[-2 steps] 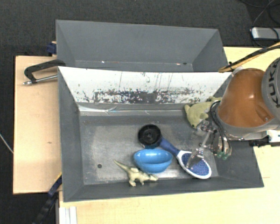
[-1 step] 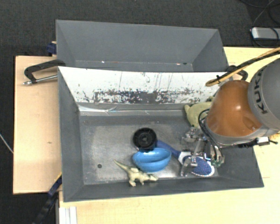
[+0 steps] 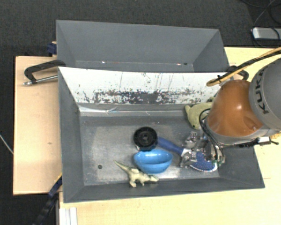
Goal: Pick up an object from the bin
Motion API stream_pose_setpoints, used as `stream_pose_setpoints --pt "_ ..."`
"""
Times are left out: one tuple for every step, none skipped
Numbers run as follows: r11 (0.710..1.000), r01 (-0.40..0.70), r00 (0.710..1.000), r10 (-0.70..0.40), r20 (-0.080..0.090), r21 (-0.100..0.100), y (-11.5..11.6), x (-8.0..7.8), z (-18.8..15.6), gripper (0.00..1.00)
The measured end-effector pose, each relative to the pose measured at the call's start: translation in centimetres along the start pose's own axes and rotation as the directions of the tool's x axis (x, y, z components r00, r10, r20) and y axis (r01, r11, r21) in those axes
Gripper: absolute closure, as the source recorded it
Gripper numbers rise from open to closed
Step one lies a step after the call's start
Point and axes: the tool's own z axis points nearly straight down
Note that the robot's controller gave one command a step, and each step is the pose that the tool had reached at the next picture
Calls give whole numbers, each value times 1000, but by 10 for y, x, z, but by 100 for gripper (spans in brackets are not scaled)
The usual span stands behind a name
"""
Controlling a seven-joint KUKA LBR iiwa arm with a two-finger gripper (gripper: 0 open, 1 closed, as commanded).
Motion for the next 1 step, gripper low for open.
stream_pose_setpoints --pt "930 369 930 -369 4 2 -12 -22 -142 100"
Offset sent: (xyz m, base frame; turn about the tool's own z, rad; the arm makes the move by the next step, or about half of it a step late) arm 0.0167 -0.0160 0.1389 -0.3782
